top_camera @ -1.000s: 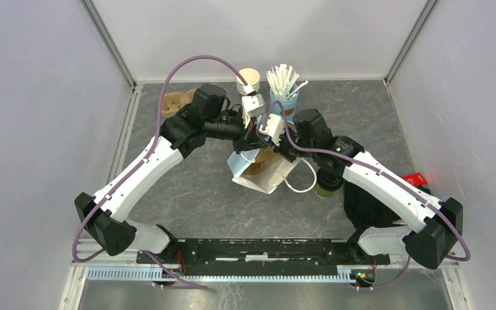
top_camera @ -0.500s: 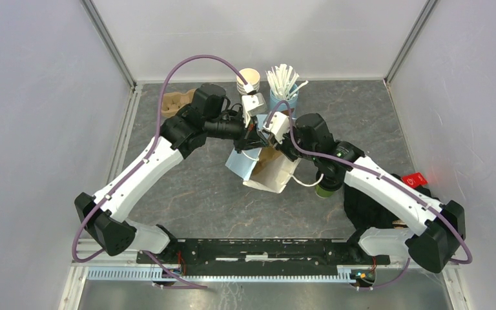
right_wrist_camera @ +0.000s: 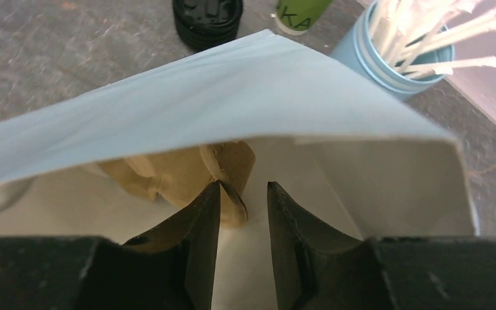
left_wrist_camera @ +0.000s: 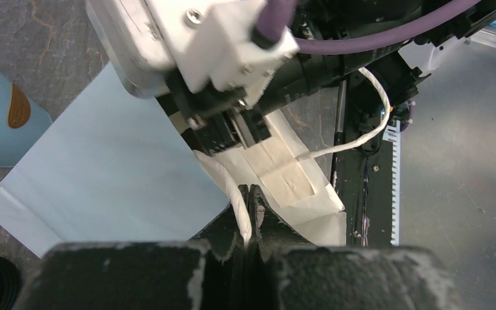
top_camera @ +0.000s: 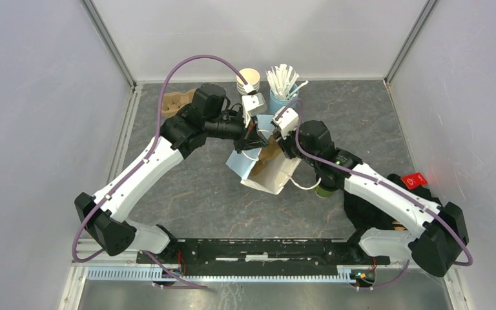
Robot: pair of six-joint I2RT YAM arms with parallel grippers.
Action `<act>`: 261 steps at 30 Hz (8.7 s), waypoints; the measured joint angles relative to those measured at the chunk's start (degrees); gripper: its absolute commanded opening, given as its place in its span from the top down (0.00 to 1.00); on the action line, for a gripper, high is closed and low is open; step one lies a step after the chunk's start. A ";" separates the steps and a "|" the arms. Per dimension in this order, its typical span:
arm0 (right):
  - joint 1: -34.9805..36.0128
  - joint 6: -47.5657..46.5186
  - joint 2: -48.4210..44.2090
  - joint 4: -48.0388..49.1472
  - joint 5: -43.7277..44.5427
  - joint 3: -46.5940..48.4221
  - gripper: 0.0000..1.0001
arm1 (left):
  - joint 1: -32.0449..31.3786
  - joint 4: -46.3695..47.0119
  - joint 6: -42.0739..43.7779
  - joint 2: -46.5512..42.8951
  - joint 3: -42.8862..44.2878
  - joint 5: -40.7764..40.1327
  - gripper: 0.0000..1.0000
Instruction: Pack the takeout coffee
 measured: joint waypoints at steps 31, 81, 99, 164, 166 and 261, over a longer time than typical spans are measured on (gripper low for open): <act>1.07 15.21 15.43 14.32 14.12 4.37 0.47 | 0.00 0.07 0.00 -0.07 -0.61 -0.57 0.98; -11.74 39.60 -5.60 -23.76 -7.74 15.45 0.98 | 0.00 5.35 -10.78 -5.95 -4.83 -23.45 0.98; 2.84 63.54 -10.86 -13.16 -5.99 13.86 0.95 | 0.00 -8.96 -29.38 3.65 12.83 -42.84 0.62; 13.90 65.24 -11.82 -3.98 12.81 6.27 0.70 | 1.84 -25.00 -77.75 -5.51 2.08 -45.09 0.88; 14.16 63.63 -11.85 -3.82 11.08 6.27 0.53 | 3.02 -24.81 -74.55 -5.25 2.27 -45.20 0.88; -16.20 18.36 -4.26 -49.66 4.83 1.66 0.41 | 7.85 -31.12 -41.27 3.76 9.14 -42.14 0.54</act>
